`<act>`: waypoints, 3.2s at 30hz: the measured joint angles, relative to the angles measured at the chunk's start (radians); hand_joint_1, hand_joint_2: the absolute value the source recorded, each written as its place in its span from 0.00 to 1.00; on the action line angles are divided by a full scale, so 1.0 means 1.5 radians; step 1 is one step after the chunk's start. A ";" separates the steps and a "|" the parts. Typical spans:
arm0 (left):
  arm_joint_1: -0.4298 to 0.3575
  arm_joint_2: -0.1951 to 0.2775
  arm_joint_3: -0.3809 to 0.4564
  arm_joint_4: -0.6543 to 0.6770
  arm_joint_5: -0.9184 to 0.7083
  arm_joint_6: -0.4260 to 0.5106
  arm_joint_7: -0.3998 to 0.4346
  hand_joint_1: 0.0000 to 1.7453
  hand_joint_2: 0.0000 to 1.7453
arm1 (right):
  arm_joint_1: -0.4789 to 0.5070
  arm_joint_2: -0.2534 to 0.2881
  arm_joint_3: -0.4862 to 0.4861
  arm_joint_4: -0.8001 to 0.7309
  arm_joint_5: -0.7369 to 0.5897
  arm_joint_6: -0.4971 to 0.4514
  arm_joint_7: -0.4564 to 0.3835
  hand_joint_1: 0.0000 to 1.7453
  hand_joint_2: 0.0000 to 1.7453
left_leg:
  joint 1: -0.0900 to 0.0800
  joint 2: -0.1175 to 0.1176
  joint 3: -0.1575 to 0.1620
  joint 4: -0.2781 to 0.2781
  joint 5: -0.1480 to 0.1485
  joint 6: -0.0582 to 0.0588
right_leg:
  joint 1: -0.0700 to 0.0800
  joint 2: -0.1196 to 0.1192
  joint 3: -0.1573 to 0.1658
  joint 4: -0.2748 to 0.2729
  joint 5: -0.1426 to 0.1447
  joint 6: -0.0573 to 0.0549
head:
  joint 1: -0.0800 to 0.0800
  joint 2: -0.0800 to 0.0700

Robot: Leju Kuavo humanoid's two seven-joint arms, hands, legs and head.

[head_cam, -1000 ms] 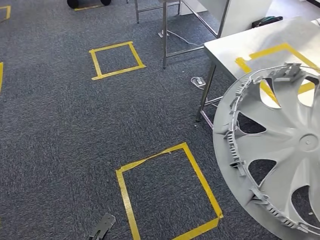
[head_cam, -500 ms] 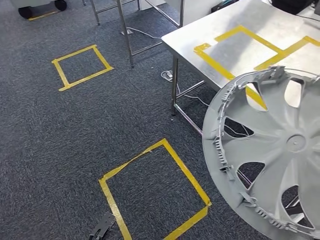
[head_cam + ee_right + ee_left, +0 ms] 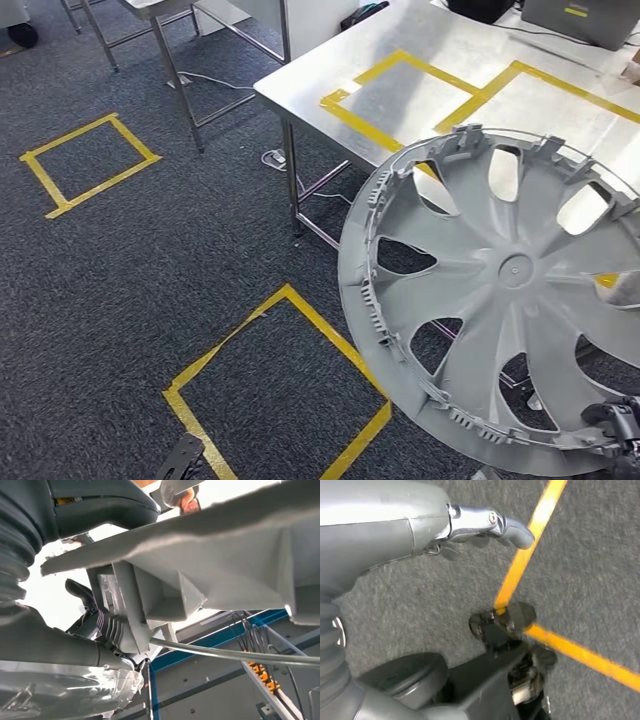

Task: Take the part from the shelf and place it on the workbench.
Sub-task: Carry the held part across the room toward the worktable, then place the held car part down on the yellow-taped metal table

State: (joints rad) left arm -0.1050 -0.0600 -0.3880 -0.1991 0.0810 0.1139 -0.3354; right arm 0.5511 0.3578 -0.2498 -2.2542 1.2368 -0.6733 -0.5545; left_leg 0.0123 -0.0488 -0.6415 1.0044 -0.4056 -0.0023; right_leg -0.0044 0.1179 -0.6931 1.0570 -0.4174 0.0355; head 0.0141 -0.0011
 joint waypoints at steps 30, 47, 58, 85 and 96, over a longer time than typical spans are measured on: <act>-0.013 -0.002 0.010 -0.001 -0.040 0.018 0.029 0.00 1.00 | 0.059 0.000 0.067 0.050 0.107 0.000 0.065 1.00 1.00 | 0.002 0.030 0.031 -0.001 -0.019 -0.009 | 0.001 -0.058 0.067 -0.014 -0.035 0.001 | 0.001 0.000; -0.019 -0.003 0.037 -0.004 -0.060 0.027 0.040 0.00 1.00 | 0.075 -0.054 0.146 0.085 0.200 0.000 0.232 1.00 1.00 | -0.001 0.032 0.047 0.038 -0.071 -0.026 | 0.004 -0.074 0.071 -0.021 -0.024 -0.020 | 0.007 0.000; -0.016 -0.006 0.043 -0.005 -0.067 0.030 0.041 0.00 1.00 | 0.076 -0.120 0.199 0.095 0.224 0.000 0.323 1.00 1.00 | -0.002 0.030 0.031 0.009 -0.020 -0.017 | 0.006 -0.063 0.098 -0.020 -0.058 -0.010 | 0.006 0.000; -0.012 -0.008 0.068 -0.011 -0.097 0.030 0.043 0.00 1.00 | 0.076 -0.126 0.180 0.095 0.225 0.000 0.249 1.00 1.00 | -0.003 0.031 -0.035 0.106 -0.016 -0.021 | 0.003 -0.067 0.145 -0.023 -0.088 -0.024 | 0.001 0.000; -0.010 -0.007 0.084 -0.014 -0.107 0.031 0.045 0.00 1.00 | 0.073 -0.116 0.171 0.094 0.225 0.000 0.229 1.00 1.00 | -0.004 0.027 0.061 0.000 -0.051 0.011 | 0.006 -0.072 0.037 0.161 -0.148 0.004 | 0.011 0.000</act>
State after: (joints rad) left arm -0.1200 -0.0703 -0.2626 -0.2205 -0.0802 0.1611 -0.2674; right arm 0.6600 0.1835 0.0066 -2.1127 1.5743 -0.6737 -0.2103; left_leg 0.0057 -0.0088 -0.5501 1.0043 -0.4820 0.0138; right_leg 0.0045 0.0101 -0.6371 1.2986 -0.6392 0.0409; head 0.0301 -0.0011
